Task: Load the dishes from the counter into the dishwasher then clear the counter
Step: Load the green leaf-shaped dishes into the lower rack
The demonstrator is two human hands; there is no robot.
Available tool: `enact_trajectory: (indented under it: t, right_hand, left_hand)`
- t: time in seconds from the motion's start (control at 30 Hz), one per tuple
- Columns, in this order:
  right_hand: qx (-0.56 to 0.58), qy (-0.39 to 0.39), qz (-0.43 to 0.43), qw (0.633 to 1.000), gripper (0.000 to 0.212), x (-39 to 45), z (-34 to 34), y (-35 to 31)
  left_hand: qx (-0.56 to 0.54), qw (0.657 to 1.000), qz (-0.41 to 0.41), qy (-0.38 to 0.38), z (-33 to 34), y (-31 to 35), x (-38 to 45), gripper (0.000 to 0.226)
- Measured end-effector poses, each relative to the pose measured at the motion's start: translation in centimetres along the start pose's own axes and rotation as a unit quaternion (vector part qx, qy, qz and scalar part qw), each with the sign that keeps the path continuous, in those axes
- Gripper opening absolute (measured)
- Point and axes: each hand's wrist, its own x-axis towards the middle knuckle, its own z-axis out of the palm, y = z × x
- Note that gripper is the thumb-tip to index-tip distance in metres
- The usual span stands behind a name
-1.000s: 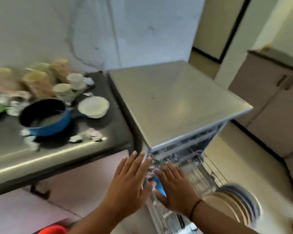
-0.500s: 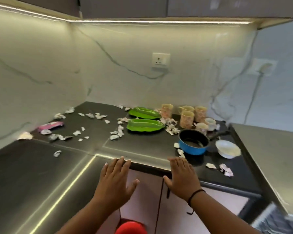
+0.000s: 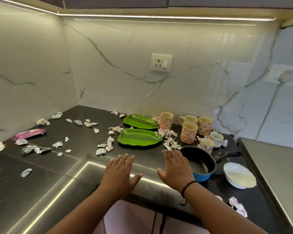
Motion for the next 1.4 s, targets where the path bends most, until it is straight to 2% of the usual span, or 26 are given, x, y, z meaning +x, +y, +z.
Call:
enact_trajectory:
  t: [0.1,0.2,0.23,0.33,0.5,0.67,0.83,1.0,1.07,1.1,1.17,1.23,1.3,1.37,1.4]
  right_hand:
    - [0.009,-0.011,-0.017,1.0,0.068,3.9,0.0,1.5]
    - [0.015,-0.013,-0.038,0.999,0.064,8.6,-0.2,2.4]
    - [0.019,-0.018,-0.035,0.999,0.062,9.9,-0.2,2.5]
    - [0.05,-0.03,-0.011,0.998,0.06,13.6,-0.1,2.6]
    - [0.1,-0.089,0.061,0.989,0.06,17.6,1.3,2.5]
    - [0.237,-0.155,0.223,0.933,0.077,20.5,4.0,1.7]
    - [0.312,-0.147,0.383,0.857,0.081,23.5,6.2,1.3]
    - [0.374,-0.113,0.473,0.79,0.085,25.4,8.3,1.1]
    - [0.408,-0.102,0.487,0.766,0.094,27.0,13.3,3.8]
    - [0.423,-0.092,0.487,0.759,0.093,27.7,16.0,5.1]
    - [0.453,-0.079,0.5,0.734,0.081,27.7,17.4,5.4]
    - [0.469,-0.05,0.493,0.731,0.068,26.9,13.9,3.0]
    - [0.485,-0.014,0.477,0.733,0.057,26.5,11.2,1.2]
    - [0.513,0.032,0.448,0.731,0.049,26.5,9.8,0.8]
    - [0.54,0.059,0.437,0.716,0.048,26.5,9.4,1.1]
  left_hand:
    - [-0.019,0.999,-0.034,-0.012,0.6,0.5,4.1,0.082]
    - [-0.026,0.997,-0.069,0.014,0.5,-0.1,7.2,0.092]
    - [-0.041,0.996,-0.083,0.016,0.3,-0.4,7.9,0.088]
    - [-0.084,0.987,-0.131,0.027,0.0,-2.0,10.1,0.069]
    - [-0.109,0.98,-0.161,0.03,-0.9,-5.6,14.7,0.061]
    - [-0.163,0.974,-0.155,-0.005,-0.9,-9.5,20.6,0.054]
    - [-0.254,0.945,-0.198,-0.061,1.3,-11.9,24.5,0.041]
    - [-0.281,0.93,-0.217,-0.093,4.4,-12.9,27.3,0.04]
    - [-0.298,0.923,-0.225,-0.093,5.3,-13.3,28.2,0.036]
    - [-0.316,0.915,-0.23,-0.097,5.9,-13.5,28.5,0.032]
    - [-0.362,0.896,-0.234,-0.103,6.5,-13.8,28.9,0.026]
    - [-0.424,0.868,-0.244,-0.084,6.7,-13.6,28.7,0.025]
    - [-0.505,0.823,-0.256,-0.049,5.9,-12.7,27.9,0.024]
    - [-0.587,0.76,-0.278,-0.03,3.5,-11.4,26.6,0.023]
    - [-0.621,0.728,-0.287,-0.035,2.3,-11.0,26.1,0.018]
